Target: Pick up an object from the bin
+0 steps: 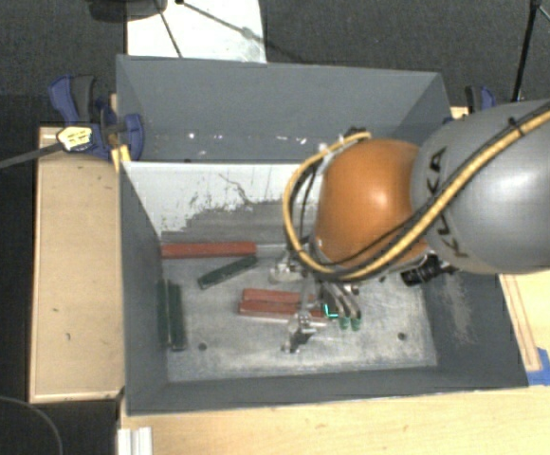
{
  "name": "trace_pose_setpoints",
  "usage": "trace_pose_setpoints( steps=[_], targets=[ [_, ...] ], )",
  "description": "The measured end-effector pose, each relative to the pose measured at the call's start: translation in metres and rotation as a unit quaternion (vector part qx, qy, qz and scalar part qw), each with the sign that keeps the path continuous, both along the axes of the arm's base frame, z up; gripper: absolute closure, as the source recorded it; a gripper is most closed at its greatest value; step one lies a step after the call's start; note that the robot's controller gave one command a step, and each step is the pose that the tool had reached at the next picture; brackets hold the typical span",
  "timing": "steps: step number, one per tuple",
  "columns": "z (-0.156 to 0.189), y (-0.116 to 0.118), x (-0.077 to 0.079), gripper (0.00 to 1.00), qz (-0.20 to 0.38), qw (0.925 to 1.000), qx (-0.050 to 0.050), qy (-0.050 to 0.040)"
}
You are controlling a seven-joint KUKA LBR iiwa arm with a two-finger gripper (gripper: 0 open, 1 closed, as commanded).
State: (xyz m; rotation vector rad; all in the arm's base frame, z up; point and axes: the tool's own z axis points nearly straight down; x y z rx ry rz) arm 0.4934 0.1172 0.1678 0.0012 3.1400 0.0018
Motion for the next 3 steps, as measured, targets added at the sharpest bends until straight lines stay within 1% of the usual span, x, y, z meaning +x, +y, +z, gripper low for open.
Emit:
trace_pose_setpoints(
  steps=[1,2,3],
  targets=[
    [-0.093,-0.021,0.047,1.0,-0.053,0.9985,0.002,-0.0076],
    [-0.093,-0.021,0.047,1.0,-0.055,0.9985,0.002,-0.0076],
    [0.061,-0.017,0.067,1.0,-0.063,0.998,0.0,-0.0025]
  ],
)
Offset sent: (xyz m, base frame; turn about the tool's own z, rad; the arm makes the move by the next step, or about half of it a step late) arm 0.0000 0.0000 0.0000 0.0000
